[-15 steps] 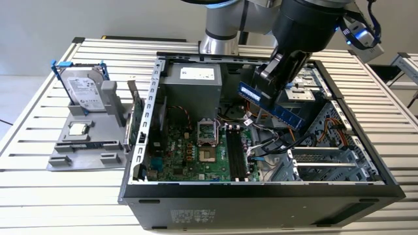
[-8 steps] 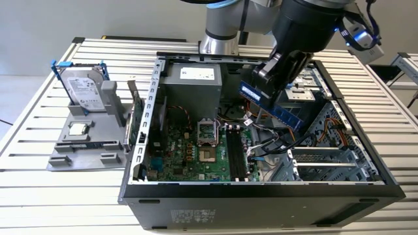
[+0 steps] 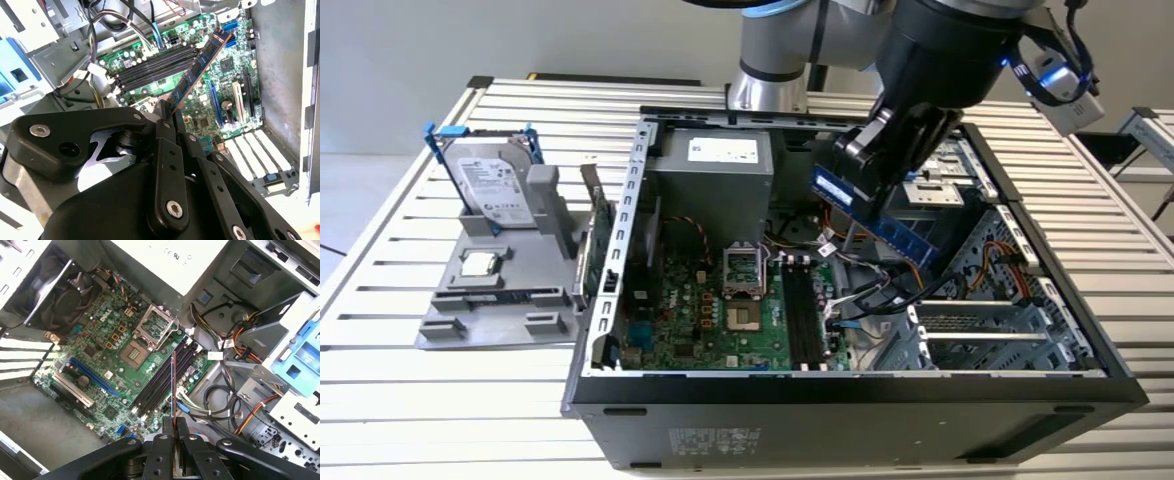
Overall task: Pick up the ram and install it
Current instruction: 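Insert the ram into the slot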
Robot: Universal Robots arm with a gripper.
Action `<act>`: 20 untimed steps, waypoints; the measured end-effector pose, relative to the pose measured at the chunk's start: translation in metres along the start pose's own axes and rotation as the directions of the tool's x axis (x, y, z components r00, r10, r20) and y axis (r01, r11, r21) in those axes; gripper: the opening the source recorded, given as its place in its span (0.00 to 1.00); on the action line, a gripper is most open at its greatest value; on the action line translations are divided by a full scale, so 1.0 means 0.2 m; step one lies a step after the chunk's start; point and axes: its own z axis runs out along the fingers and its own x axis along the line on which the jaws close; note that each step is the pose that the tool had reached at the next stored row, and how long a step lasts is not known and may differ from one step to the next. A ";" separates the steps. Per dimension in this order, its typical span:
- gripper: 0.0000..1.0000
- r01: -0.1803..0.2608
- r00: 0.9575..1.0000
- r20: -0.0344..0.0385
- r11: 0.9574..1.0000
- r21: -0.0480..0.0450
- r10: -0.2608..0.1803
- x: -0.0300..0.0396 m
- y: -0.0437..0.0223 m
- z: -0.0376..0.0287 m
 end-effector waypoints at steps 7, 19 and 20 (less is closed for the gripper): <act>0.00 -0.041 0.999 0.003 0.999 -0.001 0.041 0.000 0.000 0.003; 0.00 -0.132 0.991 0.006 0.991 -0.005 0.132 0.000 0.000 0.007; 0.00 -0.140 0.990 0.006 0.990 -0.006 0.140 0.000 0.000 0.008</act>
